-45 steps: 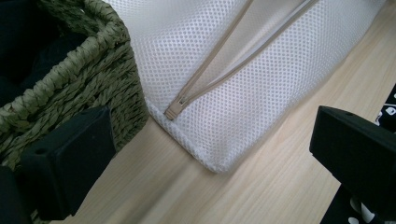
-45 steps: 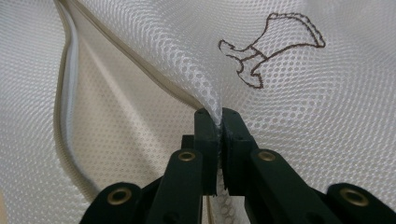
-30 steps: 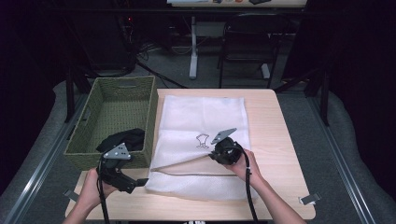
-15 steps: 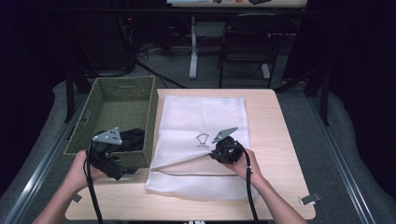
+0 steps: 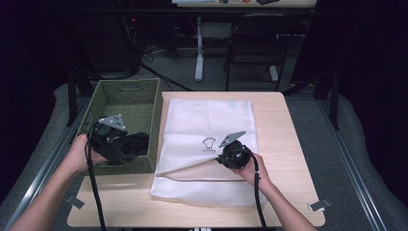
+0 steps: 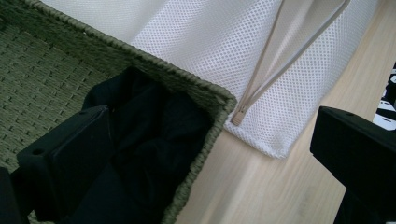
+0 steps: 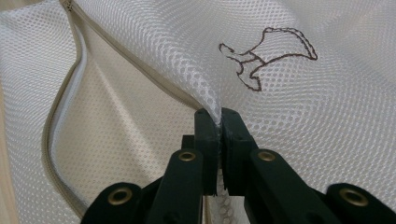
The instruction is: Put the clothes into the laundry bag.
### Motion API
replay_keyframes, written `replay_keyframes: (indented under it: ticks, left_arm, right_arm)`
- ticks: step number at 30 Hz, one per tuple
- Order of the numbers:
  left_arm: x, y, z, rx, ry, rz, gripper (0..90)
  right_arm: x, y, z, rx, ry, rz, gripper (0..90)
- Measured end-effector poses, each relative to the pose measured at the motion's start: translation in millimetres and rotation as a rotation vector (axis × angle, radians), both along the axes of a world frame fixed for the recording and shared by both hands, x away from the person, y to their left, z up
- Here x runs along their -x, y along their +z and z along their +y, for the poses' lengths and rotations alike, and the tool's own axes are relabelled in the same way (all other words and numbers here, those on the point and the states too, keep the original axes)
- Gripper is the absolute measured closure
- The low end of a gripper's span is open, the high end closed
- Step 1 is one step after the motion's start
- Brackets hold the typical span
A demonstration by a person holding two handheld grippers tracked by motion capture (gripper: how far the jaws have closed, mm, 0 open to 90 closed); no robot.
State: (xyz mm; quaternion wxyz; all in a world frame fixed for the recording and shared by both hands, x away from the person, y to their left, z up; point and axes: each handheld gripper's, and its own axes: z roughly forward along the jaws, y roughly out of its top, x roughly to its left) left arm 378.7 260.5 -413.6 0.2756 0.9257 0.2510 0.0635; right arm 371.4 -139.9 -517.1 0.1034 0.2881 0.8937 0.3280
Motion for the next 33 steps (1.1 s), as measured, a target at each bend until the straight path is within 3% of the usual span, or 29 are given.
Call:
replay_keyframes:
  ticks: [4,12,21,29,31,32,33]
  left_arm:
    - [-14.0,-2.2,4.3,-0.009,0.015,0.018,0.0]
    - [-36.6,-16.6,7.4,-0.074,0.046,0.057,0.0]
    - [-55.6,-32.9,11.8,-0.125,0.095,0.084,0.0]
    - [-68.4,-53.2,12.7,-0.205,0.133,0.105,0.0]
    - [-72.0,-58.0,14.1,-0.210,0.131,0.130,0.0]
    - [-73.2,-60.8,14.0,-0.224,0.138,0.124,0.0]
    - [-74.5,-63.3,14.1,-0.235,0.132,0.150,0.0]
  right_arm:
    - [0.2,-0.3,0.0,0.003,0.003,-0.005,87.0]
    - [0.3,-1.3,0.2,0.007,0.004,-0.004,87.0]
    - [0.5,-2.6,1.6,0.024,0.003,-0.007,87.0]
    - [0.7,-2.1,1.6,0.030,0.010,-0.018,87.0]
    - [0.6,-2.0,1.3,0.033,0.009,-0.019,87.0]
    - [1.0,-2.1,1.2,0.030,0.001,-0.012,87.0]
    - [0.8,-2.2,1.2,0.031,0.002,-0.011,87.0]
